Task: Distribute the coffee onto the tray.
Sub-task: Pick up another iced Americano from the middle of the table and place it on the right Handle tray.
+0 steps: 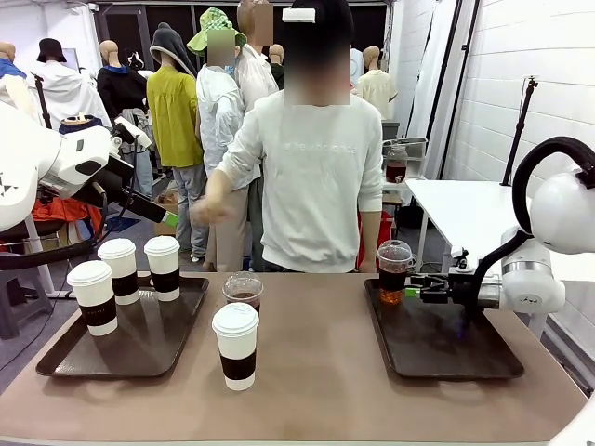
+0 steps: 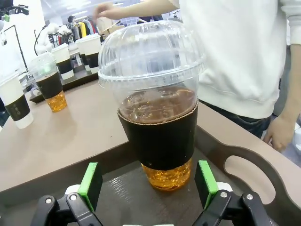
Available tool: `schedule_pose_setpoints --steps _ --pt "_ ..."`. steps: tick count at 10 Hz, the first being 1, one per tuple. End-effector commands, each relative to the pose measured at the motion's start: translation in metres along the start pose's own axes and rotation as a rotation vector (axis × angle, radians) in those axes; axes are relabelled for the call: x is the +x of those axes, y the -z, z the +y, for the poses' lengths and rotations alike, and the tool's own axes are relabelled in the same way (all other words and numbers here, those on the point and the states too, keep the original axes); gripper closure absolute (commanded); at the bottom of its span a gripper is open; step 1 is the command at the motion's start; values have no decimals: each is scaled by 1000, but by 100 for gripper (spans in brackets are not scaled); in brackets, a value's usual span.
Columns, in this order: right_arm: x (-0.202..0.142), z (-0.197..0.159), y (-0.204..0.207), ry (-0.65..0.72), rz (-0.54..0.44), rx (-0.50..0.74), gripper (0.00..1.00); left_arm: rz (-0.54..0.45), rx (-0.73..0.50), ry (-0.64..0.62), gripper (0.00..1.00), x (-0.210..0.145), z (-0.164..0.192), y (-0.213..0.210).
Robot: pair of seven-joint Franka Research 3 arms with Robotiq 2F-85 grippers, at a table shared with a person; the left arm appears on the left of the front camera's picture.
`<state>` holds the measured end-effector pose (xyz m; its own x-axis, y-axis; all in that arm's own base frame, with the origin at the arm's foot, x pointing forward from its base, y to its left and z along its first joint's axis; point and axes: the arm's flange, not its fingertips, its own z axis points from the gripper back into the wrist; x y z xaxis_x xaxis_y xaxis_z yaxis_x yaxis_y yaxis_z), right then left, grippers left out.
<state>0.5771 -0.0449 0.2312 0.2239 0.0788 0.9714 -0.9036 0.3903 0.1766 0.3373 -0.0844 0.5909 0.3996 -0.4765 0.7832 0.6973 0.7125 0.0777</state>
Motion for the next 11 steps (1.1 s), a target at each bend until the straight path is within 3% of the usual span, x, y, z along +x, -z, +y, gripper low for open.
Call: schedule_pose_setpoints --steps 1,5,11 --pt "4 20 -10 -4 12 -18 0 -3 -4 2 0 0 1 0" --pt "5 66 -23 4 38 -24 0 -3 -4 2 0 0 1 0" --pt "7 110 -7 -55 93 106 0 -3 -4 2 0 0 1 0"
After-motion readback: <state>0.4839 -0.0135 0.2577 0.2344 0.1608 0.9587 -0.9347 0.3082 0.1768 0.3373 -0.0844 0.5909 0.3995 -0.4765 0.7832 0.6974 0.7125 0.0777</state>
